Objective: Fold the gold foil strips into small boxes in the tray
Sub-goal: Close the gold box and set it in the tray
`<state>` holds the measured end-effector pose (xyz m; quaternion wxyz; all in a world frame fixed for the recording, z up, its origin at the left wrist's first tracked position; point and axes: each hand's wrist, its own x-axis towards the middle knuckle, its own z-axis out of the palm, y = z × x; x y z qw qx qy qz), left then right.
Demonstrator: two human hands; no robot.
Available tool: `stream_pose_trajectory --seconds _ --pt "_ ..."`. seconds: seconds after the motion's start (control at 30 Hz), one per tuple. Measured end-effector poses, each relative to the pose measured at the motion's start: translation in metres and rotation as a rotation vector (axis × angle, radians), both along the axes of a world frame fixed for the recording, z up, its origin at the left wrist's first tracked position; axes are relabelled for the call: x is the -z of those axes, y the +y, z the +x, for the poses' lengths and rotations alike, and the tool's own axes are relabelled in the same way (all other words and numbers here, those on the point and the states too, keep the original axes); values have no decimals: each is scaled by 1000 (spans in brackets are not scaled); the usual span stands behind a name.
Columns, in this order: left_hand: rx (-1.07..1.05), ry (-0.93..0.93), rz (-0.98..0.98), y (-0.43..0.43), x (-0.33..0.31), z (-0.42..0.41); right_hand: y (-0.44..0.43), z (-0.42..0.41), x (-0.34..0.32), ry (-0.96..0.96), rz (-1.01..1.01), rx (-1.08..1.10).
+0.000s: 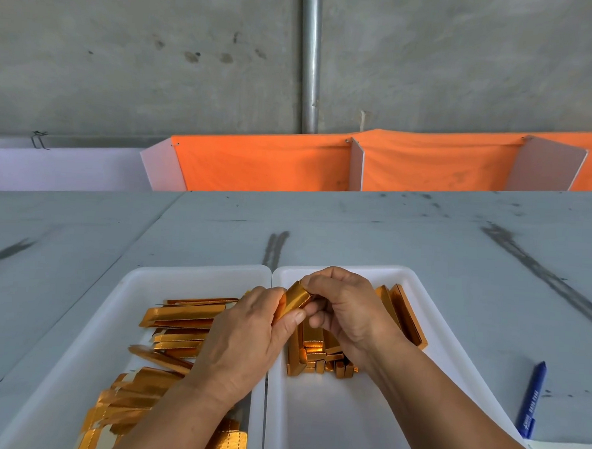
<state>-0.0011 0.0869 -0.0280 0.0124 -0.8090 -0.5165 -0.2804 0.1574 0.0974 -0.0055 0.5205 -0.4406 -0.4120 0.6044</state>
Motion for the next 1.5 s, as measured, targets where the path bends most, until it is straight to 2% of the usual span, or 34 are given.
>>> stream_pose_trajectory --seconds 0.83,1.13,1.5 --pt "17 47 10 -1 0 -1 -4 3 -10 -66 -41 9" --pt "19 5 -7 -1 -1 -2 -4 2 -5 -249 104 30" --pt "-1 -20 2 -1 -1 -2 -5 3 -6 -151 66 -15"
